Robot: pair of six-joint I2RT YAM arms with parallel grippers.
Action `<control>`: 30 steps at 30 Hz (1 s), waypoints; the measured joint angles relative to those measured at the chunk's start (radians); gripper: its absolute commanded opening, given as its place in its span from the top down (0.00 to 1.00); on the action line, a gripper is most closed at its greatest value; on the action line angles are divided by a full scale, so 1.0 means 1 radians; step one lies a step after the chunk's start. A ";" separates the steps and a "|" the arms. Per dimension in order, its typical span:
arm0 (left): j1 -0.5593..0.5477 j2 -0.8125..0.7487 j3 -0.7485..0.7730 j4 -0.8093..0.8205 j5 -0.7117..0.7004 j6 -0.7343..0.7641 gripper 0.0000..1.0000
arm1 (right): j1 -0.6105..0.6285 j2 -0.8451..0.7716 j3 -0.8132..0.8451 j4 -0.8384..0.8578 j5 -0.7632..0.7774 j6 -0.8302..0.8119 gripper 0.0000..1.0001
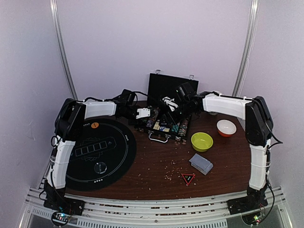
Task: Distribute texas hold em gaming equipment
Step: Move the chip case to the center of the board.
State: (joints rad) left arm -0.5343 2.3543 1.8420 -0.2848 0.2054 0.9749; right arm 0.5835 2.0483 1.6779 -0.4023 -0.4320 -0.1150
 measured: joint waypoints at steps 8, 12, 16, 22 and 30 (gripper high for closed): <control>0.011 -0.014 0.004 -0.010 0.018 -0.043 0.47 | 0.014 0.091 0.070 -0.044 -0.023 -0.209 0.34; 0.041 -0.061 0.002 -0.021 0.068 -0.073 0.44 | 0.028 0.167 0.145 -0.062 -0.026 -0.277 0.35; 0.073 -0.136 -0.024 -0.016 0.109 -0.104 0.44 | 0.032 0.198 0.185 -0.068 -0.021 -0.302 0.38; 0.119 -0.264 -0.095 0.009 0.119 -0.137 0.44 | 0.033 0.230 0.187 -0.079 -0.005 -0.311 0.44; 0.141 -0.299 -0.188 0.038 0.110 -0.176 0.43 | 0.041 0.255 0.214 -0.096 0.063 -0.325 0.57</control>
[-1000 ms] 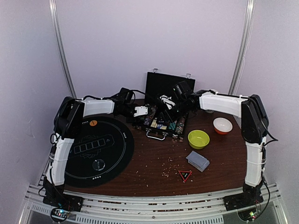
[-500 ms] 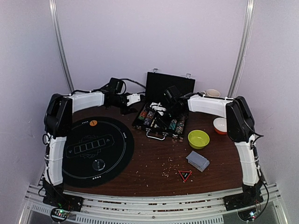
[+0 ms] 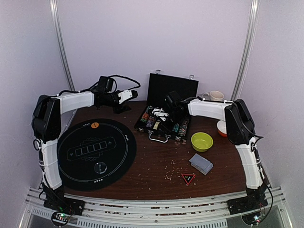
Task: Distribute texas hold em gaming equipment
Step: Move the chip case to the center of the board.
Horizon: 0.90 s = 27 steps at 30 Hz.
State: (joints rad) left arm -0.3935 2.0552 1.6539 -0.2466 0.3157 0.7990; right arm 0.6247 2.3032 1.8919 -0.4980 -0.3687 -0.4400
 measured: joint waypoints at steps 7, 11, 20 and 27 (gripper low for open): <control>0.000 -0.002 -0.031 0.002 0.000 -0.024 0.42 | 0.035 0.035 0.025 -0.011 0.046 -0.010 0.69; 0.000 -0.004 -0.037 0.007 0.002 -0.032 0.40 | 0.045 0.042 0.041 -0.029 0.083 -0.017 0.74; -0.006 -0.027 -0.072 0.006 0.026 -0.047 0.37 | 0.078 0.002 -0.045 0.030 0.190 -0.085 0.77; -0.034 -0.028 -0.109 -0.002 0.053 -0.047 0.37 | 0.100 -0.061 -0.140 0.033 0.245 -0.112 0.77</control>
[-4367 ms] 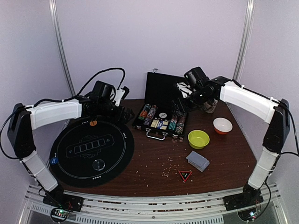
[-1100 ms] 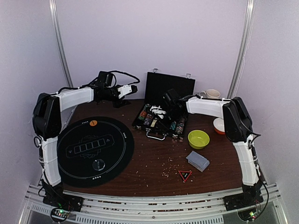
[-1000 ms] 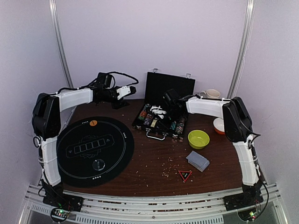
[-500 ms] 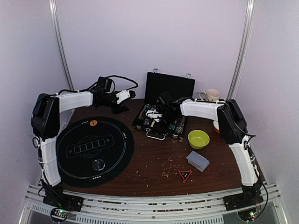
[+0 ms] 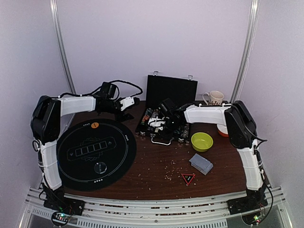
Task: Distribute texas hold em gaming equipment
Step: Move the chip case to the center of the board, then pick up the pile of poker chips from the chip case.
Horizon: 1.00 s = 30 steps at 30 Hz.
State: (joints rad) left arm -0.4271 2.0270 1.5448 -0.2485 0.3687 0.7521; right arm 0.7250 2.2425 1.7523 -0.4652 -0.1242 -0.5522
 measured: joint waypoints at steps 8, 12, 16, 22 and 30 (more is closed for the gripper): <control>-0.076 0.000 -0.049 -0.005 -0.005 0.019 0.42 | 0.029 -0.077 -0.110 -0.013 0.044 -0.011 0.78; -0.121 0.000 -0.070 -0.006 0.021 0.024 0.44 | 0.048 -0.116 -0.166 -0.019 0.055 -0.016 0.78; -0.129 0.000 -0.073 -0.006 0.058 0.026 0.41 | 0.064 -0.134 -0.186 -0.035 0.058 -0.011 0.73; -0.133 0.000 -0.092 -0.013 0.081 0.050 0.41 | 0.083 -0.183 -0.237 -0.015 0.065 0.022 0.58; -0.138 0.047 -0.047 -0.047 0.102 0.089 0.46 | 0.087 -0.334 -0.261 -0.002 0.072 0.028 0.54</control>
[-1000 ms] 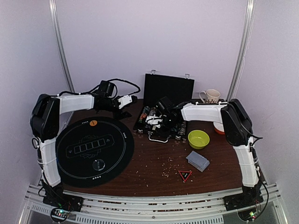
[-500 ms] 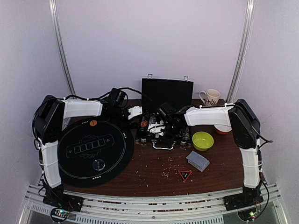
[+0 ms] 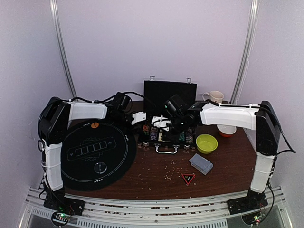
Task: Distribute texas hold em gaming equipment
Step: Pick up the pile of poker chips from the chip case.
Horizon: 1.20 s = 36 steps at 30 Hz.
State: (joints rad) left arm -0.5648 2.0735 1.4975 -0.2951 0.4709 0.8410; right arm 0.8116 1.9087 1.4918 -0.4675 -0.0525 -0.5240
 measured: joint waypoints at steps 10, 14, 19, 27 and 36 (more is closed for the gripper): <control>-0.026 0.070 0.033 -0.035 -0.049 0.024 0.48 | -0.071 -0.126 -0.095 0.029 0.020 0.018 0.54; -0.037 0.084 0.052 -0.021 -0.094 0.027 0.51 | -0.088 -0.148 -0.114 0.030 0.025 0.029 0.53; -0.047 0.092 0.069 -0.019 -0.141 0.035 0.51 | -0.089 -0.154 -0.116 0.031 0.033 0.034 0.53; -0.053 0.092 0.069 -0.019 -0.215 0.076 0.51 | -0.089 -0.154 -0.116 0.029 0.047 0.034 0.53; -0.062 0.092 0.080 -0.046 -0.224 0.077 0.54 | -0.089 -0.154 -0.116 0.028 0.057 0.042 0.53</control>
State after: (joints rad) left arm -0.6266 2.1658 1.5776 -0.3408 0.2466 0.9180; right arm 0.7231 1.7546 1.3754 -0.4397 0.0044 -0.4820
